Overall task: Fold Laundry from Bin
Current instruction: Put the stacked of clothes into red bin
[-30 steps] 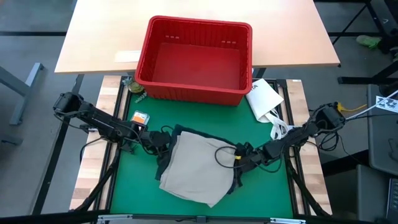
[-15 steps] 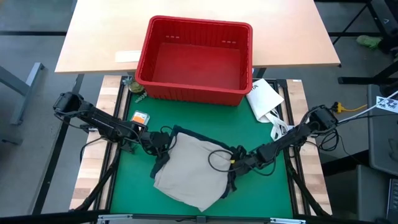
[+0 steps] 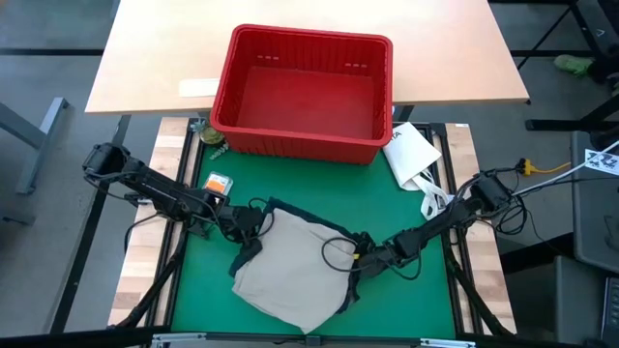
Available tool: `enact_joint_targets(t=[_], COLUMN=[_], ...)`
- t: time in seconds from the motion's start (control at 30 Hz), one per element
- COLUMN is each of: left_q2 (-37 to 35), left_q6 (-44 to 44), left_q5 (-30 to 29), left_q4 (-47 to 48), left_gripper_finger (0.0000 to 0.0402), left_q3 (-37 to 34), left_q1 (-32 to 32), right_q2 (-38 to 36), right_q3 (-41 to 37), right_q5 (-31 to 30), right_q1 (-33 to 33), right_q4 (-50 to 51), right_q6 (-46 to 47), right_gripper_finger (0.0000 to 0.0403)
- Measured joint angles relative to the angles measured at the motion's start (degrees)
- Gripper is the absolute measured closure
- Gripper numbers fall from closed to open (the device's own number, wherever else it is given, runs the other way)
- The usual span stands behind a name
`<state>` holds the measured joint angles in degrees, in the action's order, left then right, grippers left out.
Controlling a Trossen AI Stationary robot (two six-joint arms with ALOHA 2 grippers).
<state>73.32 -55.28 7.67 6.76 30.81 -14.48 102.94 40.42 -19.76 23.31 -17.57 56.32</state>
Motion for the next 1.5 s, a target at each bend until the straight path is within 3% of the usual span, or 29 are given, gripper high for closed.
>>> enact_joint_targets(t=[0.2,0.37,0.8,1.0,1.23,1.5], left_q2=[0.0,-0.31,-4.63,-4.85,-7.87,-12.17], left_q6=[-0.04,-0.12,-0.03,-0.08,-0.1,-0.19], left_q5=[1.79,3.53,3.42,3.51,3.62,1.86], left_q4=[-0.08,-1.85,-2.7,-2.71,-2.99,1.23], left_gripper_finger=[0.0394,0.0398,0.04,0.0401,0.0401,0.0401], left_q3=[0.0,-0.02,1.29,1.36,1.39,1.42], left_q1=[0.0,0.0,0.07,0.07,0.11,0.13], right_q2=[0.34,0.34,0.24,0.08,0.02,-0.12], right_q3=[-0.09,-0.09,-0.04,-0.02,0.04,0.09], right_q5=[-1.32,-1.46,-4.69,-3.27,-2.87,-1.37], right_q1=[-0.04,-0.04,-1.14,-2.13,-3.25,-4.76], right_q4=[-5.32,-9.46,-25.32,-26.33,-34.24,-33.64], right_q6=[-2.46,-2.66,-7.15,-7.27,-10.37,-11.22], right_gripper_finger=[0.0392,0.0381,0.0399,0.04,0.0401,0.0401])
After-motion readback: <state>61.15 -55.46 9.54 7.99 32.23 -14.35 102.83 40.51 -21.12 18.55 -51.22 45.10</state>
